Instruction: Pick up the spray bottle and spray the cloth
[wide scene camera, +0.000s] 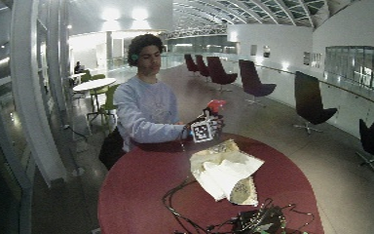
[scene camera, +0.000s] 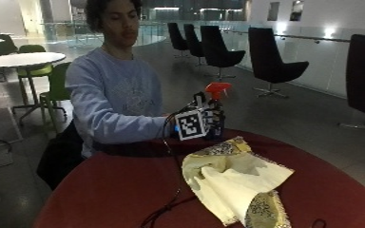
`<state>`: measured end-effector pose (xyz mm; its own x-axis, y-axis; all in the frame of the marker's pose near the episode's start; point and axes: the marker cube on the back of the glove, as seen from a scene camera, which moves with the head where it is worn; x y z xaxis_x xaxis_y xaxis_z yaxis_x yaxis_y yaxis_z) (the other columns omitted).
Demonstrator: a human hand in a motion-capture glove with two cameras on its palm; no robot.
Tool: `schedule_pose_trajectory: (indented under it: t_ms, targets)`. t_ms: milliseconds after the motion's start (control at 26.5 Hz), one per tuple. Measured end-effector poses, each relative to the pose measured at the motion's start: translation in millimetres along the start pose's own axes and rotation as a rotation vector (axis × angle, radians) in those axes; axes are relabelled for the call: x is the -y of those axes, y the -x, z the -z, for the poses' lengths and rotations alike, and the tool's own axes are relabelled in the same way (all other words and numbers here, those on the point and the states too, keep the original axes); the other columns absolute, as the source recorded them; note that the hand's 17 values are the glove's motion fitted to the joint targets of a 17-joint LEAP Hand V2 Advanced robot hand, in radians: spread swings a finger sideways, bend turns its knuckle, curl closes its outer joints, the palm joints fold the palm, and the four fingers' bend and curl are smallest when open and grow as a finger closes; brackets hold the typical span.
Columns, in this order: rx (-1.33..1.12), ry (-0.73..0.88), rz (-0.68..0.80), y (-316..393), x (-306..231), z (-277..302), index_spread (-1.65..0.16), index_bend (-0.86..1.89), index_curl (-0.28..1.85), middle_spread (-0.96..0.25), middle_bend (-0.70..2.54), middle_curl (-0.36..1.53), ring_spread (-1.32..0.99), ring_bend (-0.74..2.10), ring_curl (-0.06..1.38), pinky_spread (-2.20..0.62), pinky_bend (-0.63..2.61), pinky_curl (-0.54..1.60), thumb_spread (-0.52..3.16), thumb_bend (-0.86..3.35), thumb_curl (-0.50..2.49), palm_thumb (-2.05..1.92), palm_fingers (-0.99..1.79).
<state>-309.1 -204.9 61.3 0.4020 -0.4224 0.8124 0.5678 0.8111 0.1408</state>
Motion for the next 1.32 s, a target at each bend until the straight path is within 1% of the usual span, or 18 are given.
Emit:
schedule_pose_trajectory:
  t_ms: [113, 265, 416, 529, 642, 794, 945, 1323]
  targets:
    - [-0.054, 0.019, -0.016, 6, -24, 30, -0.24, 0.06, 0.43, -0.04, 0.35, 0.47, -0.04, 0.41, 0.38, 0.18, 0.23, 0.32, 1.12, -0.02, 0.41, 0.57, 0.77]
    - [-0.153, -0.08, -0.059, 6, -51, 87, -0.25, 0.12, 0.41, -0.03, 0.3, 0.45, -0.02, 0.37, 0.37, 0.19, 0.23, 0.32, 1.13, -0.02, 0.39, 0.57, 0.73]
    - [-0.282, -0.182, -0.13, -1, -89, 147, -0.26, 0.15, 0.4, -0.03, 0.27, 0.44, -0.01, 0.33, 0.36, 0.2, 0.23, 0.33, 1.14, -0.02, 0.39, 0.57, 0.71]
    - [-0.399, -0.234, -0.191, -12, -121, 184, -0.27, 0.18, 0.4, -0.03, 0.25, 0.43, 0.0, 0.27, 0.34, 0.21, 0.21, 0.33, 1.14, -0.02, 0.38, 0.57, 0.66]
    - [-0.462, -0.274, -0.255, -24, -152, 213, -0.28, 0.19, 0.41, -0.02, 0.25, 0.43, 0.01, 0.2, 0.32, 0.22, 0.2, 0.33, 1.14, -0.02, 0.37, 0.57, 0.62]
    - [-0.507, -0.3, -0.313, -38, -184, 233, -0.29, 0.19, 0.41, -0.02, 0.26, 0.43, 0.02, 0.15, 0.29, 0.22, 0.18, 0.32, 1.14, -0.02, 0.37, 0.57, 0.61]
    - [-0.549, -0.31, -0.331, -44, -205, 243, -0.3, 0.19, 0.41, -0.02, 0.27, 0.43, 0.02, 0.14, 0.27, 0.23, 0.18, 0.32, 1.14, -0.02, 0.36, 0.58, 0.6]
    - [-0.546, -0.31, -0.332, -44, -210, 245, -0.3, 0.21, 0.42, -0.01, 0.27, 0.42, 0.03, 0.15, 0.24, 0.23, 0.17, 0.31, 1.15, -0.02, 0.36, 0.6, 0.61]
